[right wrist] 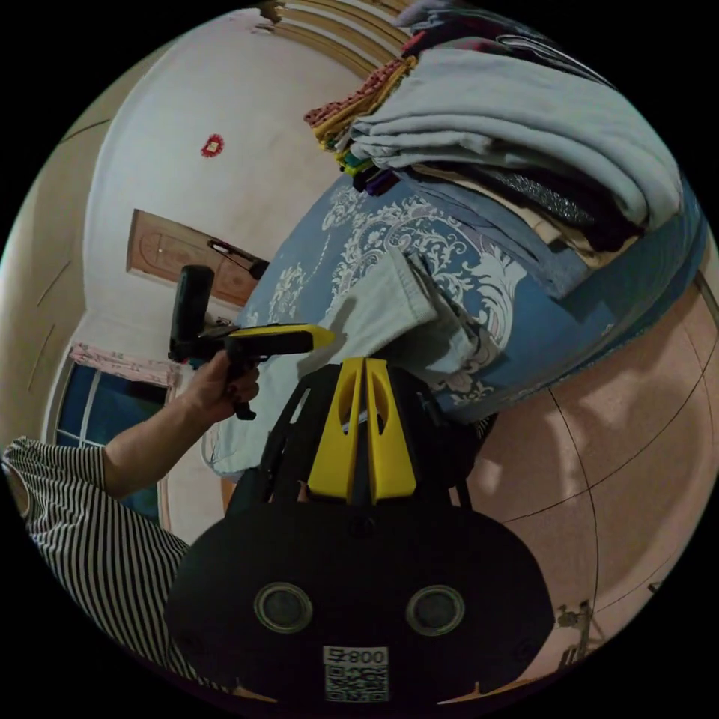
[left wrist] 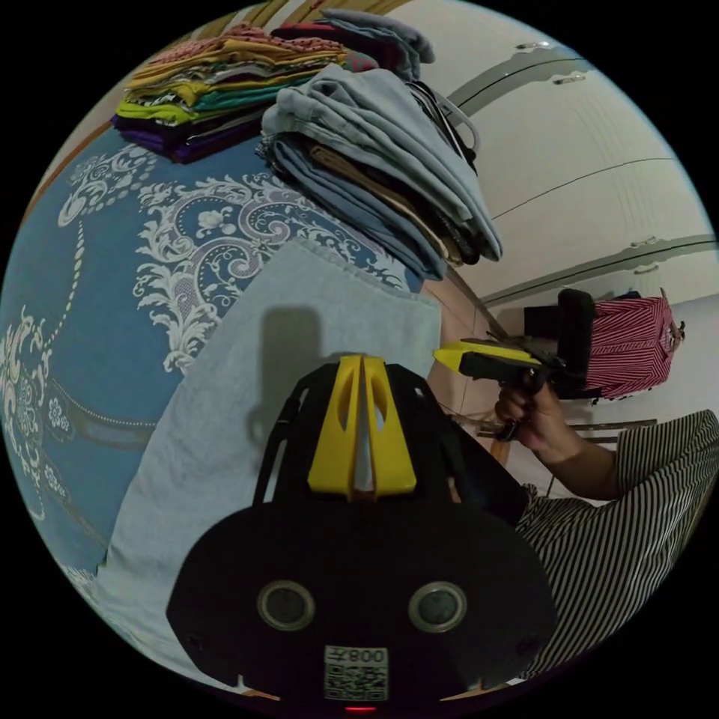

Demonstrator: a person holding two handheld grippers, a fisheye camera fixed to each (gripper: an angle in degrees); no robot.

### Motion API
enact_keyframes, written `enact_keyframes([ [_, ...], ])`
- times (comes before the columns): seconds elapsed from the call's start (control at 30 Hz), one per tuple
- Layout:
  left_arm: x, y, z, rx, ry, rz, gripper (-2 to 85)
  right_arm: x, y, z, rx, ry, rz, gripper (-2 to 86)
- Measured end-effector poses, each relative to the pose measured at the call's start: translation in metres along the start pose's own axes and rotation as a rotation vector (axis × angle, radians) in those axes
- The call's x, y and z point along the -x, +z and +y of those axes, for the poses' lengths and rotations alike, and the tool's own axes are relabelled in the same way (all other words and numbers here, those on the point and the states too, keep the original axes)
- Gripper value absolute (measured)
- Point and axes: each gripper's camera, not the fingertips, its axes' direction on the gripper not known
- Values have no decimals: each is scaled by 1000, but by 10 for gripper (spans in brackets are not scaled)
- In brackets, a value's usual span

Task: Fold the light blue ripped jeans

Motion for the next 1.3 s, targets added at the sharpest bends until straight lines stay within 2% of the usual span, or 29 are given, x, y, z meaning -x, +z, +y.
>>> enact_keyframes([
  [0.23,25,66,-1,104,3,-31,2,-43,-8,8,28,51,-4,1],
  [0.5,54,107,5,77,-12,-40,3,-46,-18,4,45,-53,65,1],
  [0.63,72,142,3,134,-27,-54,3,-78,-4,8,120,39,48,1],
  [0.8,84,163,5,131,0,-86,2,-91,-27,8,72,78,94,0],
  [0.97,92,172,8,19,-1,-63,3,-59,-42,-16,3,-104,209,0],
  [1.1,99,167,18,-58,-20,-121,3,-32,2,-41,159,-288,373,0],
  [1.2,119,182,29,-11,-100,-211,3,-28,41,-40,300,-376,552,0],
  [1.23,129,197,30,65,-120,-228,3,-24,44,-36,261,-420,594,0],
  [1.3,140,208,34,51,-127,-189,3,-21,47,-33,246,-444,639,1],
])
